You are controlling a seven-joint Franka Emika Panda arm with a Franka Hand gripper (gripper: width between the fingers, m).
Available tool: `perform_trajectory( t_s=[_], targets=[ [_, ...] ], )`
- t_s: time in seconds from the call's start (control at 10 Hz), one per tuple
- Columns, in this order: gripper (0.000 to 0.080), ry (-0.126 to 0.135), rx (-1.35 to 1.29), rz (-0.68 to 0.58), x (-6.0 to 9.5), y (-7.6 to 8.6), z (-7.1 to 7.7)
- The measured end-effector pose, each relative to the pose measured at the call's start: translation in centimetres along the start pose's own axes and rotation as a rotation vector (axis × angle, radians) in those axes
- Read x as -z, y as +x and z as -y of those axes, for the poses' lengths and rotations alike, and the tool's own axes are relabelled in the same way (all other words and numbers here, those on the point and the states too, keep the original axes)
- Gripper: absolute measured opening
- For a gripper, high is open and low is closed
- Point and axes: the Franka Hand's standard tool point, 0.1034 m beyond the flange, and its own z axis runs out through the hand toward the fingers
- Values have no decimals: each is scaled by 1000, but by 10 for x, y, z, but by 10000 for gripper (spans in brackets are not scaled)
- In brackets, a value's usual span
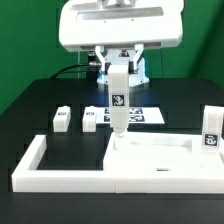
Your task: Assemble desk
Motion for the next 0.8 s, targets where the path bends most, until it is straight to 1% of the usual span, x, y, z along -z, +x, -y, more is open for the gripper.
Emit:
perform_trajectory(
  t_s=[0.1, 0.2, 0.3, 0.5, 0.6, 0.7, 0.8],
  targets=[
    [288, -23, 0, -33, -2, -3, -7],
    [288, -34, 1, -41, -7, -8, -9],
    [288, -32, -2, -32, -9, -10, -7],
    [288, -33, -2, -31, -9, -11, -8],
    [288, -37, -2, -40, -11, -11, -6],
    [288, -44, 5, -57, -18, -17, -1],
    [288, -44, 13, -43, -24, -24, 3]
  ],
)
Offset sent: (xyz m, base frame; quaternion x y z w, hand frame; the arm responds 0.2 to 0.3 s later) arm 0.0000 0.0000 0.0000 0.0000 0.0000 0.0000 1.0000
